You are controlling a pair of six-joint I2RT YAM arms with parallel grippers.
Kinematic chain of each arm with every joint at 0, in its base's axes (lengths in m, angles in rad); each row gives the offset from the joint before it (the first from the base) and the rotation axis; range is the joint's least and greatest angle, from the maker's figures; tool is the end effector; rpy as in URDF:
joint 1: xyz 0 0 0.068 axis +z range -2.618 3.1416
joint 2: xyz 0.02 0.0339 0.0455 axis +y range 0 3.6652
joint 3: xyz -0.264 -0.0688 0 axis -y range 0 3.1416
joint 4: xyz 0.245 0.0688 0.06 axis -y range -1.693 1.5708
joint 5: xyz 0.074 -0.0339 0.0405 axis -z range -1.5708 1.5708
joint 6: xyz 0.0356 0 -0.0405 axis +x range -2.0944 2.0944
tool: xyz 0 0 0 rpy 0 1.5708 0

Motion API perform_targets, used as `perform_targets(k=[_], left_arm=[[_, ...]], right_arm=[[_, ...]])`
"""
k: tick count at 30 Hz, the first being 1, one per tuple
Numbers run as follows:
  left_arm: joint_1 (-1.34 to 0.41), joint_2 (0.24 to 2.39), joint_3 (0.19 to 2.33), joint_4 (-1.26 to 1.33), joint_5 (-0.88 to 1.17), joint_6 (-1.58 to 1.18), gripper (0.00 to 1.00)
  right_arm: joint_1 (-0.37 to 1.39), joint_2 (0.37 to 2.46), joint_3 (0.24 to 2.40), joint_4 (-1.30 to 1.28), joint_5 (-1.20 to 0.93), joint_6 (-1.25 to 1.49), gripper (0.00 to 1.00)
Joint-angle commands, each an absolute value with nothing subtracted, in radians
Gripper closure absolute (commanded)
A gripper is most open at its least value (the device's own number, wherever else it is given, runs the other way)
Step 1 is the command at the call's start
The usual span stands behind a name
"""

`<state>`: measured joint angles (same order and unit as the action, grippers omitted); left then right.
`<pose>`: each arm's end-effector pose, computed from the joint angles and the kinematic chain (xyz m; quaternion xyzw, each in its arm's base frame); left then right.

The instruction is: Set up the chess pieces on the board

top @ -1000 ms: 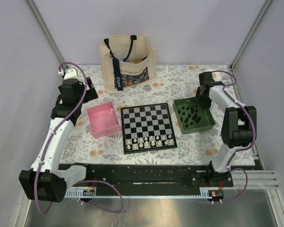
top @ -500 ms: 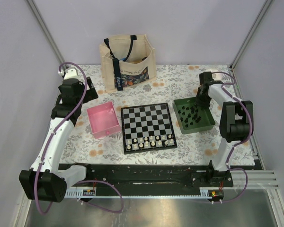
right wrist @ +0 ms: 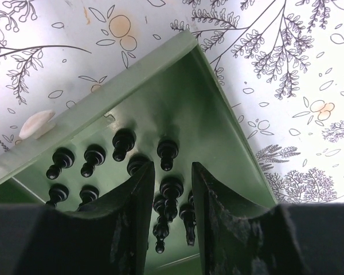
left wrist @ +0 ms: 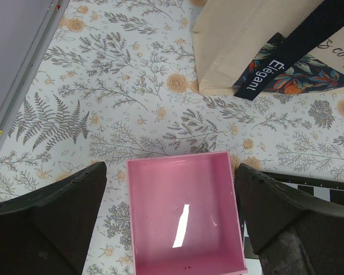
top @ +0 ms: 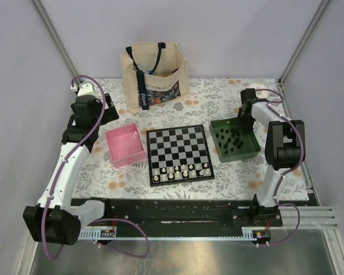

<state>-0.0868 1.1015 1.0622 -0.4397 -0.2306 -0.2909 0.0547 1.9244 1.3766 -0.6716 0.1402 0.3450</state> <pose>0.2440 -0.0131 0.3492 -0.1459 0.8385 -0.0002 0.5250 0.3891 0.0163 0.1822 0.1542 0.9701 -0.0330 0.1846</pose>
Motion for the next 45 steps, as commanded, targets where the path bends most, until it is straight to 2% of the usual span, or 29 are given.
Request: perform_targets(k=[1, 23, 25, 36, 45], left_arm=[[-0.084, 1.098, 1.068, -0.411, -0.213, -0.281, 0.01], [-0.083, 1.094, 1.068, -0.411, -0.210, -0.281, 0.01], [-0.083, 1.092, 1.065, -0.411, -0.212, -0.281, 0.01], [-0.084, 1.095, 1.068, -0.411, -0.207, -0.281, 0.01], [-0.084, 1.092, 1.068, -0.411, -0.213, -0.278, 0.01]], right_arm=[[0.048, 1.942, 1.411, -0.650, 0.123, 0.353, 0.59], [0.046, 1.948, 1.394, -0.634, 0.120, 0.351, 0.67], [0.046, 1.951, 1.394, -0.634, 0.118, 0.351, 0.73], [0.046, 1.944, 1.384, -0.637, 0.107, 0.348, 0.70], [0.046, 1.947, 1.388, -0.643, 0.109, 0.347, 0.74]])
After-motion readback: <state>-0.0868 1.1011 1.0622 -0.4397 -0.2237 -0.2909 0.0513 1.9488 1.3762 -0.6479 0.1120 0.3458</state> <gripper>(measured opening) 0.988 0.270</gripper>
